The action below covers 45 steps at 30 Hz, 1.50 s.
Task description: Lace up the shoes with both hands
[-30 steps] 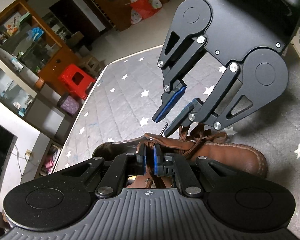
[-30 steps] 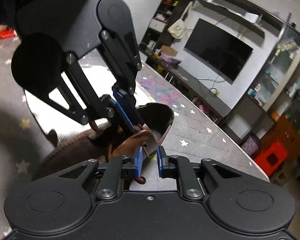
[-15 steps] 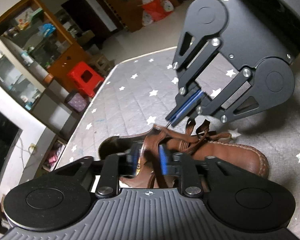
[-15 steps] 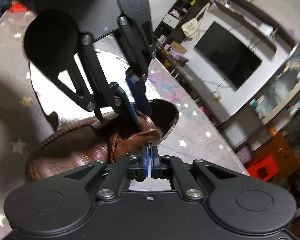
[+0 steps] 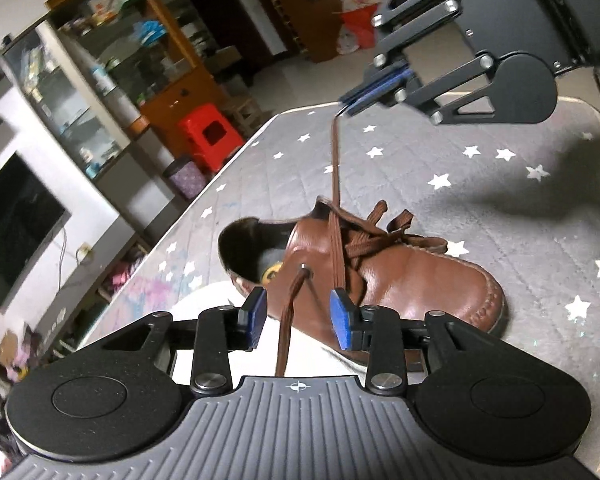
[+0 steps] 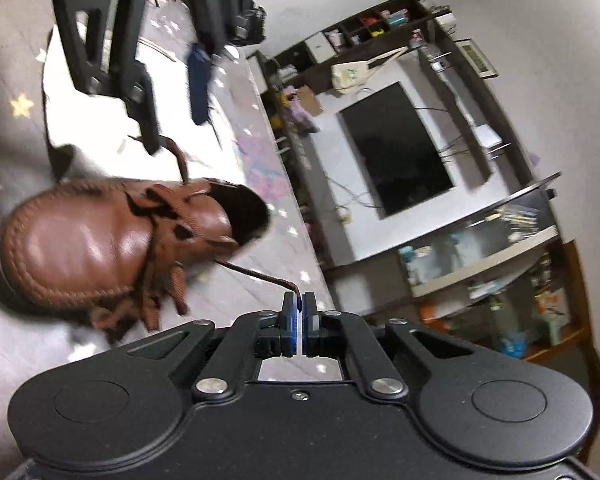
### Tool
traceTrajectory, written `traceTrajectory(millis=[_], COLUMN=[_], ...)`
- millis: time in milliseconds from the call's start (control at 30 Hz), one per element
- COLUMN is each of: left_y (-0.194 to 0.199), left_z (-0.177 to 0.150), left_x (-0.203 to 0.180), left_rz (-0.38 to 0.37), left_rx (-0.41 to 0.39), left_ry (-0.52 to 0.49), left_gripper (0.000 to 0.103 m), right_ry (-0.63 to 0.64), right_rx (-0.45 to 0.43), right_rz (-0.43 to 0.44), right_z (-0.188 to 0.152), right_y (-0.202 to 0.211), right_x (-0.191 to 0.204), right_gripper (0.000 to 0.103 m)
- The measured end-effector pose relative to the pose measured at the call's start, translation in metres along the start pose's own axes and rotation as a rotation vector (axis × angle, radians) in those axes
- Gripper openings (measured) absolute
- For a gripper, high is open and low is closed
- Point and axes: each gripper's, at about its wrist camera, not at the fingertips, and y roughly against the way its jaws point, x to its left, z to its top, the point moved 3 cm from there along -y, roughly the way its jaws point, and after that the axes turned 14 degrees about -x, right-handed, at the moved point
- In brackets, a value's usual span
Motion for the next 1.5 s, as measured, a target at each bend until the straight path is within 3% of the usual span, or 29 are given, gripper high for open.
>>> traceTrajectory(millis=[133,400,567,767,867,1100,1200,1300,1500], left_y=[0.003,0.009,0.014,0.017,0.018,0.011,0.008,0.005,0.004], left_z=[-0.007,-0.014,-0.015,-0.019,-0.022,-0.035,-0.036,-0.036,-0.035], left_x=[-0.001,-0.008,-0.017,-0.025,-0.023,-0.021,-0.020,-0.020,-0.020], left_rz=[0.016,0.055,0.076,0.090,0.103,0.099,0.091,0.087,0.085], left_rx=[0.002,0.004,-0.001,0.015,0.016,0.044,0.047,0.048,0.042], left_ry=[0.052,0.135,0.179,0.202,0.228,0.261,0.267,0.269,0.266], left_gripper=[0.036,0.036,0.037,0.038,0.039,0.039,0.039,0.039,0.039], right_ry=[0.022,-0.121,-0.311,-0.449,-0.462,-0.476,-0.494,-0.489,-0.416], right_rx=[0.016,0.030,0.021,-0.025,-0.049,-0.054,-0.050,-0.050,-0.077], right_rz=[-0.040,-0.092,-0.026,0.111,0.140,0.212,0.222,0.230,0.204], right_z=[-0.006,-0.020,-0.029,-0.029,-0.013,-0.014,-0.016,-0.016,-0.006], right_y=[0.004,0.015,0.019,-0.003,0.014,-0.008,-0.011,-0.011,0.005], right_x=[-0.002,-0.008,0.000,0.034,0.037,0.036,0.032,0.029,0.034], right_gripper=[0.002,0.002,0.002,0.002,0.003,0.013,0.013,0.003,0.002])
